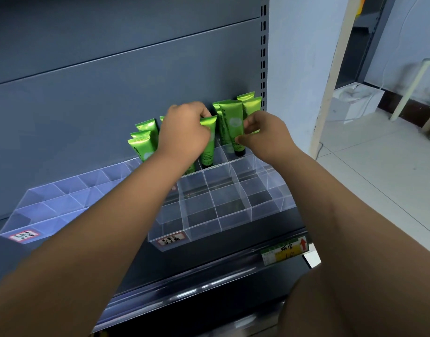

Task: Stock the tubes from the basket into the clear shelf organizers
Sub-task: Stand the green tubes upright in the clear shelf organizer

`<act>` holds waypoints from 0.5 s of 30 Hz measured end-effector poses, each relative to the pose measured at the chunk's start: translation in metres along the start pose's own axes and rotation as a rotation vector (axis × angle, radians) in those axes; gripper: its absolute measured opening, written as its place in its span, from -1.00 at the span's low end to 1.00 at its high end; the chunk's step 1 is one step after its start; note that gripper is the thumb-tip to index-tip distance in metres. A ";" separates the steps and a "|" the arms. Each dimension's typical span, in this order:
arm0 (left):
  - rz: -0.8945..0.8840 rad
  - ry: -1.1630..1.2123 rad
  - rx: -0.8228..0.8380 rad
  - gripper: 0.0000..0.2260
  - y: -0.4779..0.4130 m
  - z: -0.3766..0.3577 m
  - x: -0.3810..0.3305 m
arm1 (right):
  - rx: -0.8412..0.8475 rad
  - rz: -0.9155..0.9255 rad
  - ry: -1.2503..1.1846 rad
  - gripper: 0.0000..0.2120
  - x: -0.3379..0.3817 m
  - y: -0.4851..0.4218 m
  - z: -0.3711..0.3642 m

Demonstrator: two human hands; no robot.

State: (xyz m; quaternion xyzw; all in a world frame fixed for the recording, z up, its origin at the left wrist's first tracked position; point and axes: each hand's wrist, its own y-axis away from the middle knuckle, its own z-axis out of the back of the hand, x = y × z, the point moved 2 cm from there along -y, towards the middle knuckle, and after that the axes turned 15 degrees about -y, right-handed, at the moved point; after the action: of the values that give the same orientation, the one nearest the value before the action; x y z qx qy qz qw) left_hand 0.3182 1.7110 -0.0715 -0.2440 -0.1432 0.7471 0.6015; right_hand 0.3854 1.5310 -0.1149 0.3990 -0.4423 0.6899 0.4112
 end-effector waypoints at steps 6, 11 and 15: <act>-0.019 -0.120 0.086 -0.72 -0.006 0.000 0.002 | 0.028 0.027 0.005 -0.73 0.000 0.002 -0.007; -0.028 -0.230 0.073 -0.68 -0.007 0.003 0.007 | 0.043 0.019 0.017 -0.74 -0.002 0.002 -0.011; -0.014 -0.258 0.081 -0.64 -0.008 0.005 0.010 | 0.055 -0.001 0.055 -0.75 -0.003 0.002 -0.014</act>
State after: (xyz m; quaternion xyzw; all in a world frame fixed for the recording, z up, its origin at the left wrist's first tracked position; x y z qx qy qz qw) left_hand 0.3212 1.7231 -0.0652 -0.1203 -0.1906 0.7732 0.5928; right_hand 0.3819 1.5427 -0.1219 0.3911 -0.4116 0.7124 0.4125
